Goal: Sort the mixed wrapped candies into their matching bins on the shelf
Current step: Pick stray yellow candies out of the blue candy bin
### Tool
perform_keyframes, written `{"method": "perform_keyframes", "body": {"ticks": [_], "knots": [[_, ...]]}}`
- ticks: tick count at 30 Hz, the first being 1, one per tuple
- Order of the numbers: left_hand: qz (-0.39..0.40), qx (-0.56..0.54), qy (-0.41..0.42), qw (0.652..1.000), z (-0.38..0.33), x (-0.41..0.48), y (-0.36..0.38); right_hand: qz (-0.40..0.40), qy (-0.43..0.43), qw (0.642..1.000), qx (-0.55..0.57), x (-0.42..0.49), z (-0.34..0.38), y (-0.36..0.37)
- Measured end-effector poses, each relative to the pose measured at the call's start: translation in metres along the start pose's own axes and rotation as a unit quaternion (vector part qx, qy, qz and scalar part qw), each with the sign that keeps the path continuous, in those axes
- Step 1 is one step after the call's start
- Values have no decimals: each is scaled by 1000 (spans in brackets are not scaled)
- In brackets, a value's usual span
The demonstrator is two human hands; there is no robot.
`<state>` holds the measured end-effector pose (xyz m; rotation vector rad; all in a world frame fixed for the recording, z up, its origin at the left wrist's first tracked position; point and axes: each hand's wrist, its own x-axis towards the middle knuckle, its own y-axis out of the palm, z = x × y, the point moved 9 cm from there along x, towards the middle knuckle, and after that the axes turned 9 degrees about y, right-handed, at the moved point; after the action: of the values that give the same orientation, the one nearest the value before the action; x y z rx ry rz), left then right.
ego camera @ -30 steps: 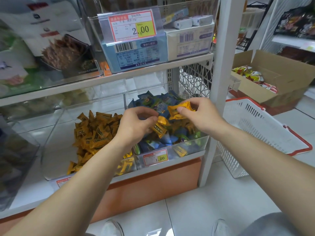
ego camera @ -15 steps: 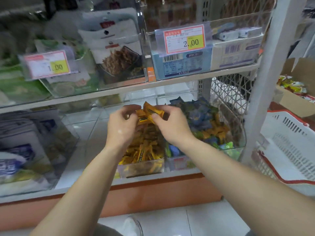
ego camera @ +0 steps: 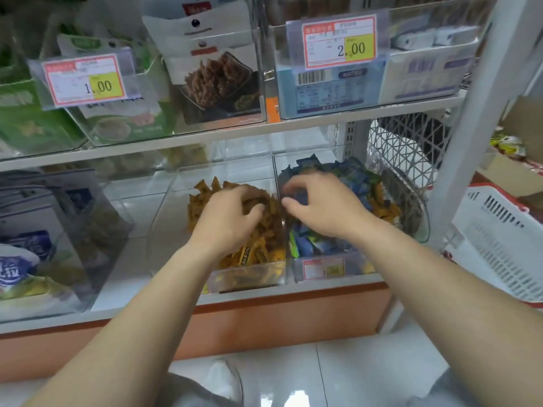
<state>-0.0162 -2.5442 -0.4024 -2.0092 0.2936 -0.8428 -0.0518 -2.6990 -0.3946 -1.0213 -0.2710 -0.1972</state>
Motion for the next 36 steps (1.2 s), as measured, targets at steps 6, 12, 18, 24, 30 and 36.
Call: {"method": "perform_keyframes", "body": {"ticks": [6,12,18,24,30,36], "knots": [[65,-51,109,991,-94,15,66,-33,176,984,22,-26,-125,-45],[150,12,27,988,-96,25,130,-16,207,977,-51,-36,-156,-40],[128,7,-39,991,-69,34,134,82,228,969,-46,-40,-164,-5],[145,-17,-85,986,-60,32,146,44,256,963,-72,-37,-169,0],[145,-84,-82,982,-63,31,152,34,252,967,-30,-37,-162,-1],[119,-146,-133,973,-58,28,157,17,260,965,31,-37,-161,-7]]}}
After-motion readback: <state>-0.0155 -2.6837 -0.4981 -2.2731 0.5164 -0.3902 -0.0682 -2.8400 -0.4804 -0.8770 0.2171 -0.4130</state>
